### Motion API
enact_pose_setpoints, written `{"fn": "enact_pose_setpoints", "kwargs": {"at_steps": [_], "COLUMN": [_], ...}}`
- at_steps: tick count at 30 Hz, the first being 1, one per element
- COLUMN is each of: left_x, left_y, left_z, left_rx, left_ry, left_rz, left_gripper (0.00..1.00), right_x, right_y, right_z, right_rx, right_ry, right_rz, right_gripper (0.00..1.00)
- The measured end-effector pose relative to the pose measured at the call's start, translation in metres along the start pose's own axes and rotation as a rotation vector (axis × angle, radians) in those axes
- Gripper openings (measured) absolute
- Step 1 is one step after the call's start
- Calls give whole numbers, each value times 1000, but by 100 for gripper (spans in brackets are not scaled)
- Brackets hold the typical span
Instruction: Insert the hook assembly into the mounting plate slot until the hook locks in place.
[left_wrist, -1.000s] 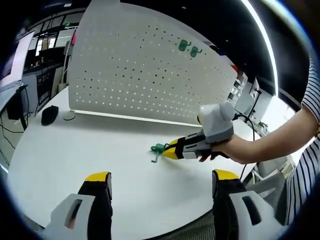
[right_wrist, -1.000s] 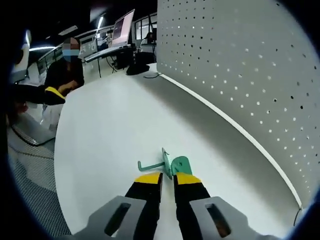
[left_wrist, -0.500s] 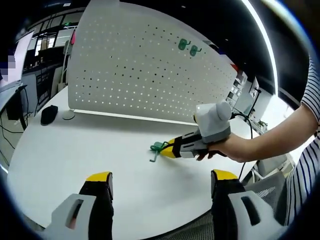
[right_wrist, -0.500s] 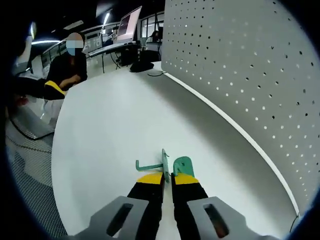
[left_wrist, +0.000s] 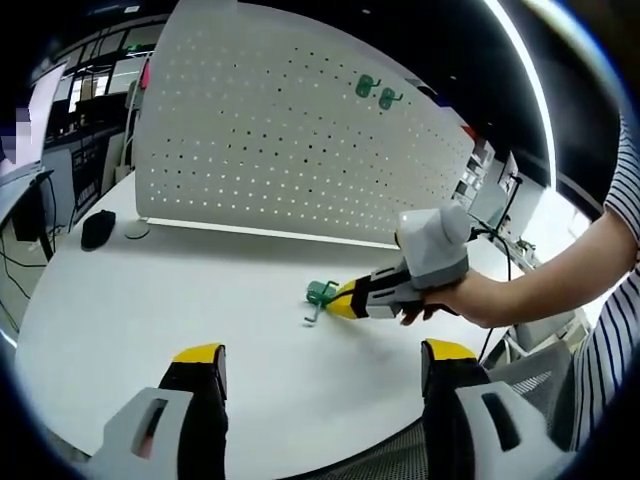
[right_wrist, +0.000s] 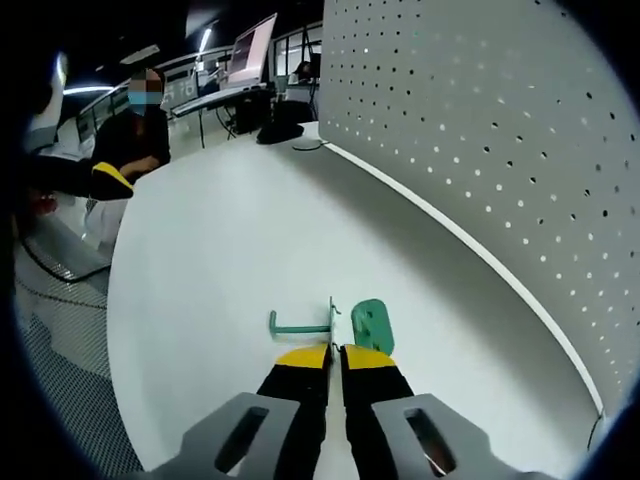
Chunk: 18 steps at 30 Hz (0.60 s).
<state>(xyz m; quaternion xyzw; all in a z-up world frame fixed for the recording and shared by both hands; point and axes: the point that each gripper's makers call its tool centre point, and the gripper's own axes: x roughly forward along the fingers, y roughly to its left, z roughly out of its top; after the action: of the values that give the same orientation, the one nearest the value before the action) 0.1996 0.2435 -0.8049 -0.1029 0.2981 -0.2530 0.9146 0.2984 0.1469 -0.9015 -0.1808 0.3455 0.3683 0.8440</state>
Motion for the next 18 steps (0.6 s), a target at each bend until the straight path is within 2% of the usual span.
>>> {"fn": "enact_pose_setpoints", "kwargs": {"at_steps": [8, 18], "left_x": [0, 0], "left_y": [-1, -2], "left_z": [-1, -1], "left_rx": [2, 13], "left_ry": [3, 6], "left_rz": [-4, -6], "left_gripper": [81, 81], "right_x": [-9, -28], "right_y": [7, 12], "right_z": [-3, 6], "right_rx": [23, 63], "right_ry": [-11, -65], "right_rz": [0, -13], "right_gripper": [1, 1]}}
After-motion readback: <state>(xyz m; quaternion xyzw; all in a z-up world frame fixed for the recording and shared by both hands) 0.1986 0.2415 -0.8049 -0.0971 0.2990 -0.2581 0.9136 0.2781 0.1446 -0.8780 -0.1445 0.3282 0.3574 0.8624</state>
